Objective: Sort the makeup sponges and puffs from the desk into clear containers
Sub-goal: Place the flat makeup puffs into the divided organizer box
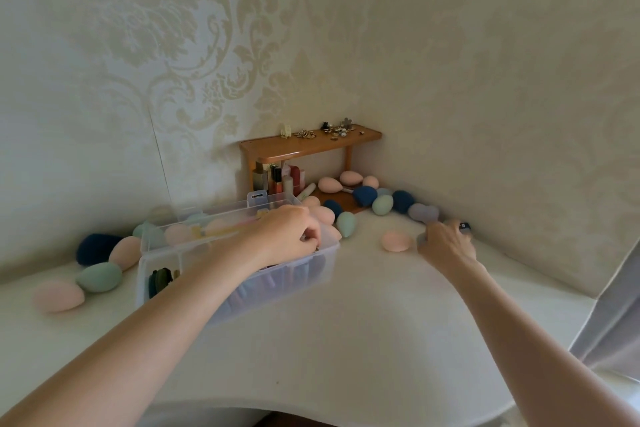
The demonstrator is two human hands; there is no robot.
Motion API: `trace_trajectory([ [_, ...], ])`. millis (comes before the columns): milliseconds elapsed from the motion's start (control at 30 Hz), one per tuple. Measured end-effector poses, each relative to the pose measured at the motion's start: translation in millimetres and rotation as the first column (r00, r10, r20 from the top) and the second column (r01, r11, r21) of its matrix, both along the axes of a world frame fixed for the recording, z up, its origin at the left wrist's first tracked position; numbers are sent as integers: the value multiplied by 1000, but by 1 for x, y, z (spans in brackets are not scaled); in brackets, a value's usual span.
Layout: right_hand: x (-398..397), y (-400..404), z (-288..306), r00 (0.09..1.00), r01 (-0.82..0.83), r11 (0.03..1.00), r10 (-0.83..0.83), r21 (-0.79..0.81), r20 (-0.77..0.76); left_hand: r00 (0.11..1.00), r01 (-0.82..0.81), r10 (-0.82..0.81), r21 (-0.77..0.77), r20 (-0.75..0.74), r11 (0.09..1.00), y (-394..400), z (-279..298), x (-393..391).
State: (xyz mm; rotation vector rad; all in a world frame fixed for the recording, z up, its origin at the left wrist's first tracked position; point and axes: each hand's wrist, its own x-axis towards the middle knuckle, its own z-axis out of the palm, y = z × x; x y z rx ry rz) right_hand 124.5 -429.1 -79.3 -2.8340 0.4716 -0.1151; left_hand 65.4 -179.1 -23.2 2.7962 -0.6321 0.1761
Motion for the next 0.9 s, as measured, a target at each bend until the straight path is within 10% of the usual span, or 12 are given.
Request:
trace_trajectory([
  [600,-16,60,26,930,-337,838,223,430,293,1000,20,-20,-26,-15,999,5,-5,2],
  [900,-23,77,24,899,-408,187,254,894,357,999,26,-27,-67,-18,997,10,-6,3],
])
